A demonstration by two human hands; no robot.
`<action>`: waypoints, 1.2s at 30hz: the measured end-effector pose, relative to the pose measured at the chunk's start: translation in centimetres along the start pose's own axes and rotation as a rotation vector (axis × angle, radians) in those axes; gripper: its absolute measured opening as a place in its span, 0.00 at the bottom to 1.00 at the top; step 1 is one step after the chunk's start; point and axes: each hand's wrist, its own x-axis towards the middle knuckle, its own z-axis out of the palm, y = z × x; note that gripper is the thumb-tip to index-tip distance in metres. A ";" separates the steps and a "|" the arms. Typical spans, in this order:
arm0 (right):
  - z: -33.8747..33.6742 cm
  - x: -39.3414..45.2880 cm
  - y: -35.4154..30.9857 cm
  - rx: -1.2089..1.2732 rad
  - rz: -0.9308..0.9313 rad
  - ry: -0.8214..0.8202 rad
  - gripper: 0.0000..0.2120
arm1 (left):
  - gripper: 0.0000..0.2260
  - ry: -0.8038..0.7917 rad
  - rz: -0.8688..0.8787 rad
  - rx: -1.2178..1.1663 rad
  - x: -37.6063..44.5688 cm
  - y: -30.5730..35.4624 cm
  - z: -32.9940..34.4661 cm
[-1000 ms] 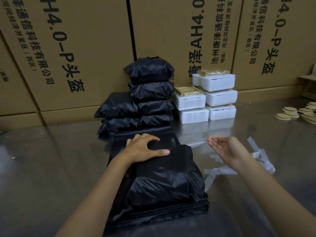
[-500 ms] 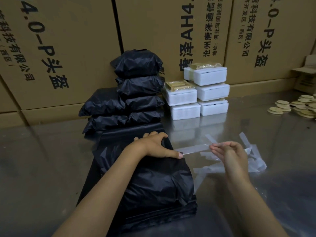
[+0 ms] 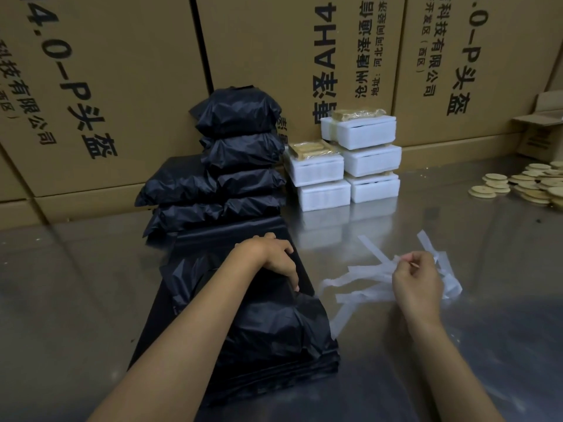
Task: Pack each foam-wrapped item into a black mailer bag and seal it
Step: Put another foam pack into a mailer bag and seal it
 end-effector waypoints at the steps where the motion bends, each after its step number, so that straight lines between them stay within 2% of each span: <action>1: -0.2 0.1 0.0 -0.013 -0.012 0.011 0.05 | 0.42 0.001 -0.002 0.005 0.0 0.0 0.0; 8: -0.5 0.3 0.6 -0.293 -0.087 -0.076 0.09 | 0.40 0.014 -0.001 0.020 0.1 0.4 0.2; 12: -0.7 -0.7 -0.1 -0.476 -0.208 -0.011 0.19 | 0.39 0.040 0.008 -0.012 0.2 0.1 0.6; 15: -0.8 -1.2 -0.5 -0.562 -0.326 0.039 0.21 | 0.34 0.087 0.018 -0.063 0.2 0.0 1.0; 17: -0.7 -1.5 -0.9 -0.576 -0.359 0.068 0.25 | 0.27 0.191 0.041 -0.147 0.2 -0.2 1.9; 19: -0.4 -2.1 -1.3 -0.572 -0.402 0.065 0.29 | 0.20 0.385 0.084 -0.244 0.1 -0.6 3.2; 21: 0.2 -2.7 -1.5 -0.560 -0.450 0.002 0.29 | 0.16 0.555 0.117 -0.328 0.2 -0.8 4.0; 22: 0.6 -3.0 -1.5 -0.549 -0.473 -0.046 0.29 | 0.16 0.580 0.117 -0.351 0.2 -0.9 4.1; 26: 1.9 -4.1 -1.0 -0.515 -0.562 -0.192 0.27 | 0.17 0.511 0.105 -0.344 0.2 -1.0 3.7; 30: 1.7 -3.9 -0.3 -0.491 -0.543 -0.207 0.26 | 0.15 0.395 0.138 -0.565 -1.0 -3.4 2.5; 34: 1.8 -4.8 -0.4 -0.453 -0.526 -0.331 0.28 | 0.22 0.394 -0.009 -0.445 -2.9 -8.3 3.0; 36: 2.2 -5.7 -1.4 -0.378 -0.540 -0.457 0.28 | 0.27 0.362 -0.065 -0.681 -4.1 -10.6 4.1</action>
